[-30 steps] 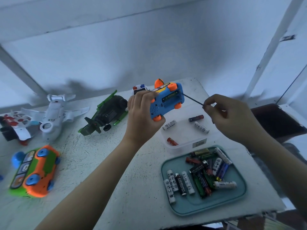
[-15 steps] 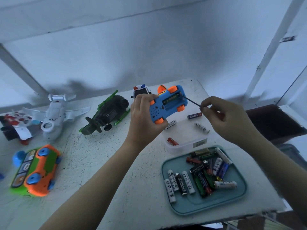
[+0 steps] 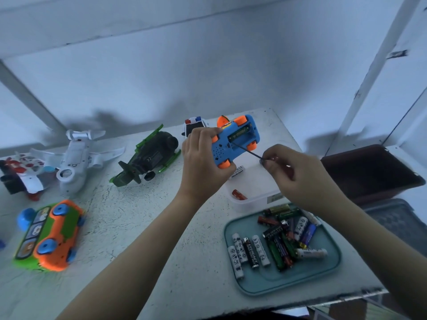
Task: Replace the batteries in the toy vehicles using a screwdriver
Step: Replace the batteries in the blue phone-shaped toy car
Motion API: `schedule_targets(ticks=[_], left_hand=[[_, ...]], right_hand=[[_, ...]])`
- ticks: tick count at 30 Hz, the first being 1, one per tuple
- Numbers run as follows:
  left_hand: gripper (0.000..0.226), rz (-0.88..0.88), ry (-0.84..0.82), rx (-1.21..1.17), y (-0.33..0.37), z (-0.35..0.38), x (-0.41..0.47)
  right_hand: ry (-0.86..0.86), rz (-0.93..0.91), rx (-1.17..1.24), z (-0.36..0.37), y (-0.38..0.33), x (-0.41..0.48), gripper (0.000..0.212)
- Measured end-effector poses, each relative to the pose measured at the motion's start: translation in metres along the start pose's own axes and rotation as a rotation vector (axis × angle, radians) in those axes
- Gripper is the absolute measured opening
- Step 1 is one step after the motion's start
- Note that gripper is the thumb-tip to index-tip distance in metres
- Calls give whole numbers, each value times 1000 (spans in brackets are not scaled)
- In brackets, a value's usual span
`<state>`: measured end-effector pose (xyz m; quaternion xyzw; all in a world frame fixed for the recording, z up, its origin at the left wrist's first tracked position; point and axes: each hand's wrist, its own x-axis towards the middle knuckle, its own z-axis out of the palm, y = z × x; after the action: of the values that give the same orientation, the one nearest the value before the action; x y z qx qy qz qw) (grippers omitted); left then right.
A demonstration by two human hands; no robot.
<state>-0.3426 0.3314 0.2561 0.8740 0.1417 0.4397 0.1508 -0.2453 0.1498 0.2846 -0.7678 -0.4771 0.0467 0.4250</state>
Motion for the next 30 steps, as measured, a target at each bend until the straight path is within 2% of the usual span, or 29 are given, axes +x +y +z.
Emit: schedule_targets(ticks=[6, 9, 17, 25, 28, 30], left_hand=[[61, -7, 42, 21, 7, 3, -2], [63, 48, 88, 110, 12, 8, -4], [60, 154, 150, 349, 11, 15, -1], [58, 282, 120, 389, -4, 5, -1], [58, 247, 85, 343, -4, 2, -2], [57, 131, 76, 278, -4, 0, -4]], right_hand=[[1, 6, -44, 9, -10, -1, 3], [-31, 41, -67, 18, -18, -1, 8], [36, 161, -5, 40, -41, -10, 9], [-136, 349, -127, 21, -28, -15, 16], [-196, 377, -132, 12, -27, -11, 14], [-209, 388, -75, 8, -27, -8, 12]])
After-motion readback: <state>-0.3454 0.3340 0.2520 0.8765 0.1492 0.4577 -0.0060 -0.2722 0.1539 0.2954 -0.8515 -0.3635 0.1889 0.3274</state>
